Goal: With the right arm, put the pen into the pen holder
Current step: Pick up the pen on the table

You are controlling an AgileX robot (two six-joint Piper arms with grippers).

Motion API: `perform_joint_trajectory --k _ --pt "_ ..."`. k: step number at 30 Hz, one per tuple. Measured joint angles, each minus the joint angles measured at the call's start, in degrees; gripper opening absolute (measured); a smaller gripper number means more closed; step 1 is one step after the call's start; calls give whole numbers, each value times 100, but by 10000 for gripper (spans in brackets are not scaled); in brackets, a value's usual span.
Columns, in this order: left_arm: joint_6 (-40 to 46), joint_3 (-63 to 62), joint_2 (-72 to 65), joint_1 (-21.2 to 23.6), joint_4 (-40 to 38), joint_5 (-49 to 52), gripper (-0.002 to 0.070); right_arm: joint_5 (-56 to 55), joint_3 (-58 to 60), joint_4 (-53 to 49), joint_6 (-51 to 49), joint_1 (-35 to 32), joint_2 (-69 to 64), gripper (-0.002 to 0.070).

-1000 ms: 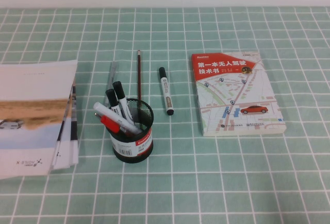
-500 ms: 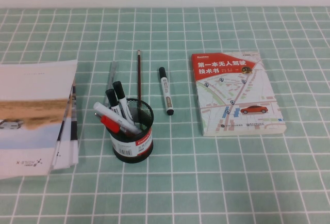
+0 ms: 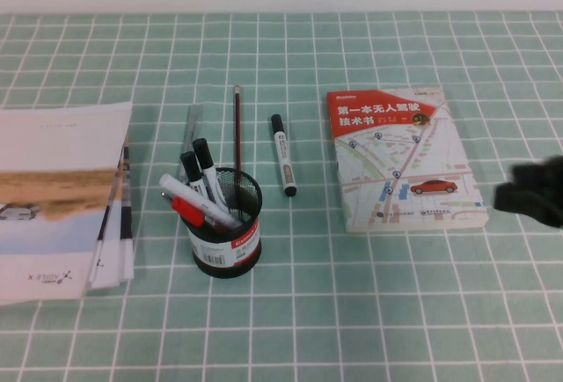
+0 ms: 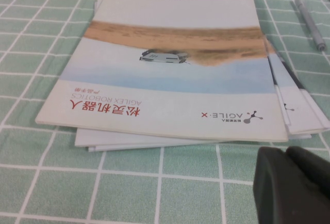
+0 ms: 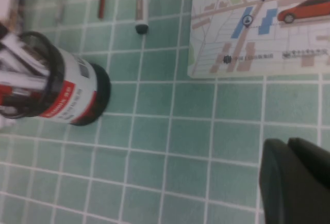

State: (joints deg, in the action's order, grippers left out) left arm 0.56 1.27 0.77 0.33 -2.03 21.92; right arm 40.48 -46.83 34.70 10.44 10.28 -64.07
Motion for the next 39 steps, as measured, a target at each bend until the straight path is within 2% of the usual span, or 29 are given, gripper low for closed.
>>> perform_joint_trajectory --k 6,12,20,25,28,34,36,39 --pt "0 0 0 0 0 0 -4 322 -1570 -1284 -927 1005 -1936 -19" --pt "0 0 0 0 0 0 -4 1008 -3621 -1699 -1195 1710 -3895 -19" --pt "0 0 0 0 0 0 -4 2205 -6595 -2101 -1352 2132 -6010 -19" --pt "0 0 0 0 0 0 -4 2628 -7880 -2257 -1504 2170 -6851 -10" --pt "0 0 0 0 0 0 -4 2644 -8309 -2269 -1526 2170 -7089 41" --pt "0 0 0 0 0 0 -4 2438 -8523 -2632 -1776 2170 -7257 276" --pt "0 0 0 0 0 0 -4 2345 -8542 -2804 -1802 2196 -7306 309" --pt "0 0 0 0 0 0 -4 2182 -8547 -2952 -1815 2248 -7398 310"
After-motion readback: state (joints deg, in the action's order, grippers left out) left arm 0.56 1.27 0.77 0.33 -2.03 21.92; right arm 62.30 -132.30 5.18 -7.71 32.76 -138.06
